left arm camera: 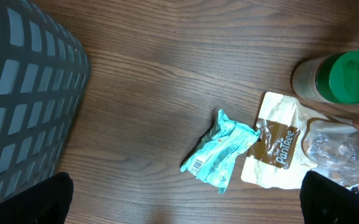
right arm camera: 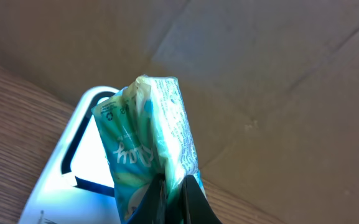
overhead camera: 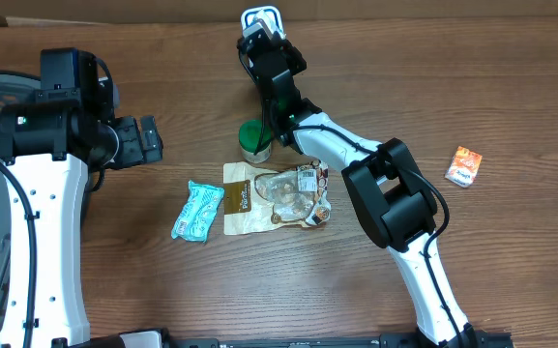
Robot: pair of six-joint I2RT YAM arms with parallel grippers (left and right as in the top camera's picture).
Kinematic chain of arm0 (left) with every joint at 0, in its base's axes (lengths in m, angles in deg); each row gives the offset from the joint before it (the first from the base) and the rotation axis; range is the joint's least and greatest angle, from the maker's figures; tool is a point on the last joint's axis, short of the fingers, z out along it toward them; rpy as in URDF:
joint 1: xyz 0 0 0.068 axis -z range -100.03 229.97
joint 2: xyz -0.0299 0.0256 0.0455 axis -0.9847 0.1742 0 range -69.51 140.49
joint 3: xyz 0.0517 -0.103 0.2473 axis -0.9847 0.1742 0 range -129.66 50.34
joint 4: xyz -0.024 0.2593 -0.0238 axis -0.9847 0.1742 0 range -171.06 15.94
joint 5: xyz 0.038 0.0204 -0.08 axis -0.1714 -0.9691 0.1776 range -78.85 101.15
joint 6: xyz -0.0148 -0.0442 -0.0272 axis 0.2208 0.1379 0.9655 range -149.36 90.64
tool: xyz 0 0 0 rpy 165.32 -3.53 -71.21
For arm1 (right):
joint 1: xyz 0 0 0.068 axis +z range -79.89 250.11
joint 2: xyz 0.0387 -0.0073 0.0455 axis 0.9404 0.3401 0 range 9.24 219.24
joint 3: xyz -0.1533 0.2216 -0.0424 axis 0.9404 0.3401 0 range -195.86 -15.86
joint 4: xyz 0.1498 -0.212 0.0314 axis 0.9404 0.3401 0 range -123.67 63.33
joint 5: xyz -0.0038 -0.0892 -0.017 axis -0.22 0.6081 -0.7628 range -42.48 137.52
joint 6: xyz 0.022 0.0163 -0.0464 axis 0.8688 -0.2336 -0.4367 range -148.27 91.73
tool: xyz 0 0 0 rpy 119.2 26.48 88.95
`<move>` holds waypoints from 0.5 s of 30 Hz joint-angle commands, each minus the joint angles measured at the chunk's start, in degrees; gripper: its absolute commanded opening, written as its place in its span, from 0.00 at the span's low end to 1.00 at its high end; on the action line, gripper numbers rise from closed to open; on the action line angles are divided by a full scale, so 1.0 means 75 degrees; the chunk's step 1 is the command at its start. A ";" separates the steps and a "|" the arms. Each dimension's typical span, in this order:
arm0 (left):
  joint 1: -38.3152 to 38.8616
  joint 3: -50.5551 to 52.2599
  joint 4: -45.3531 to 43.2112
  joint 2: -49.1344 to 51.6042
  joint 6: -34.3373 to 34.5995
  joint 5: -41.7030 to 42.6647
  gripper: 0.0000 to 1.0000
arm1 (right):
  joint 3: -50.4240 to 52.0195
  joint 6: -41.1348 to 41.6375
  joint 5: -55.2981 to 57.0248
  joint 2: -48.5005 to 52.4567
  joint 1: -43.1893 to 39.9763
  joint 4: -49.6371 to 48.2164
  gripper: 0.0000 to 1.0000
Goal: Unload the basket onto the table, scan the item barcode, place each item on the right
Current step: 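Move the Kleenex pack right and lower it beside the orange box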
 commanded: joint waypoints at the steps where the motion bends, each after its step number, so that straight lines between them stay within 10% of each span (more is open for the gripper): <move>1: -0.0035 -0.0064 -0.0012 0.0029 -0.0058 0.0067 1.00 | -0.0038 -0.0111 -0.0259 0.0067 0.0009 -0.0114 0.04; 15: -0.0035 -0.0064 -0.0012 0.0029 -0.0058 0.0067 1.00 | -0.0038 -0.0020 0.0256 -0.0490 0.0460 0.0009 0.04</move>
